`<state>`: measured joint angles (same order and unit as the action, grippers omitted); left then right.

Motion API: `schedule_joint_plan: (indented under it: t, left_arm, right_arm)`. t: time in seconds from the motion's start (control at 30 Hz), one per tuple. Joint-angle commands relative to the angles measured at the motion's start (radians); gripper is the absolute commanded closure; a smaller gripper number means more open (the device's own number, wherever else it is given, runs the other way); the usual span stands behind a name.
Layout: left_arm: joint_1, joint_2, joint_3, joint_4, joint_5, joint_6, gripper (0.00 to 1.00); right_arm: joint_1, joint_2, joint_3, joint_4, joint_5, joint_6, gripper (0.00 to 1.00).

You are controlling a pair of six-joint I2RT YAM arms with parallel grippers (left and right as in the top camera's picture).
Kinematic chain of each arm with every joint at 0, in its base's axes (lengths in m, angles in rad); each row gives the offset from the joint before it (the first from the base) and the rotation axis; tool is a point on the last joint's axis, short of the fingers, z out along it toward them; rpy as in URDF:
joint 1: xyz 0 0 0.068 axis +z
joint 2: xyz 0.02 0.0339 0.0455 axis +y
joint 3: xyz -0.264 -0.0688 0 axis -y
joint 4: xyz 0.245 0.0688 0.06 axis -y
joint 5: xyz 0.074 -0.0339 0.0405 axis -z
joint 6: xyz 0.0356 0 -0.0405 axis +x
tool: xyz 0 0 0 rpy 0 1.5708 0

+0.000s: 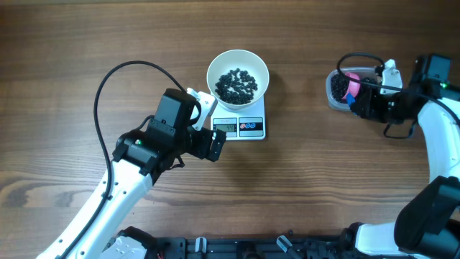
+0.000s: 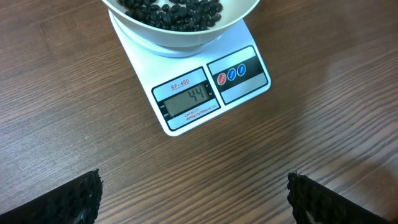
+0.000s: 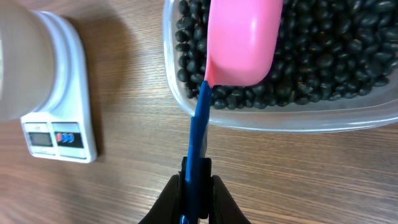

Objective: Scoop item into bowl and weigh 150g on scale
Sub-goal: 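Push the scoop down into the black beans with the right gripper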

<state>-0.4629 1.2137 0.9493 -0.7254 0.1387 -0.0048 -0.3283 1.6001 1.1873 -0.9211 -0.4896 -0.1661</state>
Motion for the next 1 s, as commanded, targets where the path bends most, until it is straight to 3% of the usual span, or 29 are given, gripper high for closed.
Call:
schedule_joint_plan:
  t: [0.0, 0.97]
  left_arm:
    - [-0.005, 0.004, 0.019, 0.003, -0.009, -0.003, 0.00]
    - [-0.005, 0.004, 0.019, 0.003, -0.009, -0.003, 0.00]
  right_arm:
    - [-0.010, 0.014, -0.006, -0.008, -0.119, -0.052, 0.96]
    - [-0.033, 0.014, -0.006, -0.007, -0.143, -0.032, 0.96]
